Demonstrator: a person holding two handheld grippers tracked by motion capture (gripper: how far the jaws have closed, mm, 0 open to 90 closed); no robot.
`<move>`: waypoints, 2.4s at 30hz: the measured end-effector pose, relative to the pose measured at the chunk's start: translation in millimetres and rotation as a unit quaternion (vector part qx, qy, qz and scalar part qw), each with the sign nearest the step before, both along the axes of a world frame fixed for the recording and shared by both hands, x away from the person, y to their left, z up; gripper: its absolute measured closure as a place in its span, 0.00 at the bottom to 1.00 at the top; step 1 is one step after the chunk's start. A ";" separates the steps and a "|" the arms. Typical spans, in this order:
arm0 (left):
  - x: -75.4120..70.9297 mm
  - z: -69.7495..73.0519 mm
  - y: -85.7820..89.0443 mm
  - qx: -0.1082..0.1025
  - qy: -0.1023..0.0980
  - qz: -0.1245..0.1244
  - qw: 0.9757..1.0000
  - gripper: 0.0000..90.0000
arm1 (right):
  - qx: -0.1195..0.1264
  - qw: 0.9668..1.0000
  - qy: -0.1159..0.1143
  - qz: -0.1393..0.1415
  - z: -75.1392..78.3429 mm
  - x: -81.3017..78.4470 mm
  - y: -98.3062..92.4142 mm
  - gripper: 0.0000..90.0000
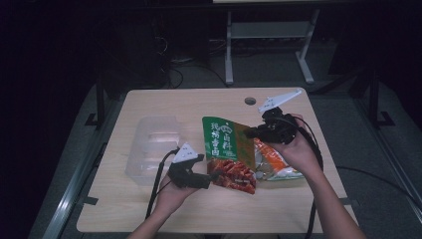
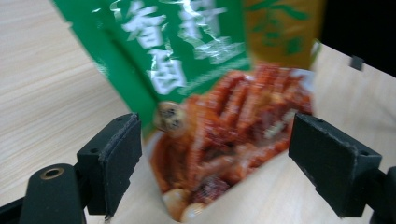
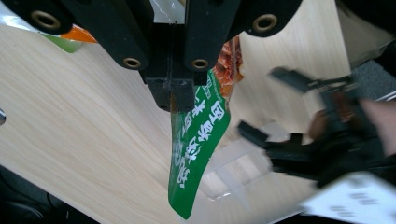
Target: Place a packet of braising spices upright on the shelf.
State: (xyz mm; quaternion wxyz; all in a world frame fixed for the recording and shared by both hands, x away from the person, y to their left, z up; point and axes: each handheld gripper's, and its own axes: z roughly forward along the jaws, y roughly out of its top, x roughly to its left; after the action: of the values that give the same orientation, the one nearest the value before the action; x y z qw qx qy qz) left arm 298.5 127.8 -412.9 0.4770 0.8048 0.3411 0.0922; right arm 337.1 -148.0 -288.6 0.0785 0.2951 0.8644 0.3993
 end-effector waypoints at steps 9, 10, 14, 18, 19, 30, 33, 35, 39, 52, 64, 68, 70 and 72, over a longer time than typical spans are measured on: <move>26.7 -2.7 -16.8 -0.019 0.055 -0.007 0.998 0.26 | 0.002 1.000 -0.009 0.021 2.3 -7.2 -14.9 1.00; 29.1 -2.9 -17.8 -0.025 0.065 -0.011 0.997 0.32 | 0.004 1.000 -0.007 0.020 1.5 -7.1 -16.1 1.00; 35.5 -4.0 -18.2 -0.044 0.085 -0.022 0.995 0.62 | 0.002 1.000 -0.005 0.017 -4.0 -4.1 -20.5 1.00; 35.9 -5.6 -13.4 -0.058 0.090 -0.033 0.994 0.87 | 0.003 1.000 -0.003 0.008 -8.0 -1.9 -26.8 1.00; 34.6 -5.4 -13.3 -0.061 0.088 -0.034 0.994 0.90 | 0.005 1.000 0.000 0.005 -8.4 -1.9 -27.7 1.00; 21.4 -4.7 -14.6 -0.046 0.041 -0.037 0.997 0.96 | -0.004 1.000 -0.003 -0.022 -15.8 -2.5 -37.0 0.94; 18.4 -4.2 -15.2 -0.045 0.037 -0.036 0.998 0.97 | -0.001 1.000 0.010 -0.026 -26.5 -1.9 -40.9 0.87; 16.7 -3.8 -15.3 -0.042 0.030 -0.037 0.998 0.97 | 0.001 1.000 0.011 -0.024 -30.6 -1.1 -41.7 0.85; 14.1 -2.7 -14.0 -0.035 0.021 -0.042 0.998 0.97 | 0.009 0.999 0.045 -0.018 -52.5 -0.4 -39.7 0.78; 8.7 -0.9 -10.0 -0.026 0.018 -0.044 0.999 0.95 | 0.002 0.998 0.068 0.013 -71.1 -2.0 -18.3 0.98; -7.5 8.2 1.2 -0.007 0.004 -0.051 0.999 0.69 | 0.029 0.997 0.059 0.043 -61.9 -14.8 -12.9 1.00; -16.0 11.1 6.1 0.003 -0.007 -0.053 0.999 0.61 | 0.034 0.997 0.047 0.047 -57.8 -19.7 -10.9 1.00; -17.7 11.1 6.9 -0.001 -0.004 -0.052 0.999 0.58 | 0.032 0.997 0.044 0.047 -56.8 -20.7 -10.2 1.00; -20.6 11.5 9.0 -0.003 -0.006 -0.049 0.999 0.54 | 0.030 0.997 0.039 0.051 -54.9 -22.1 -8.3 1.00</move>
State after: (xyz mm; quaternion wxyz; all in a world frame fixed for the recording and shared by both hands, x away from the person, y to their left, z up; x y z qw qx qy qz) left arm 278.0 136.8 -401.4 0.4856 0.8183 0.2987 0.0723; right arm 315.0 -156.3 -343.5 0.0148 0.2680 0.8685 0.4168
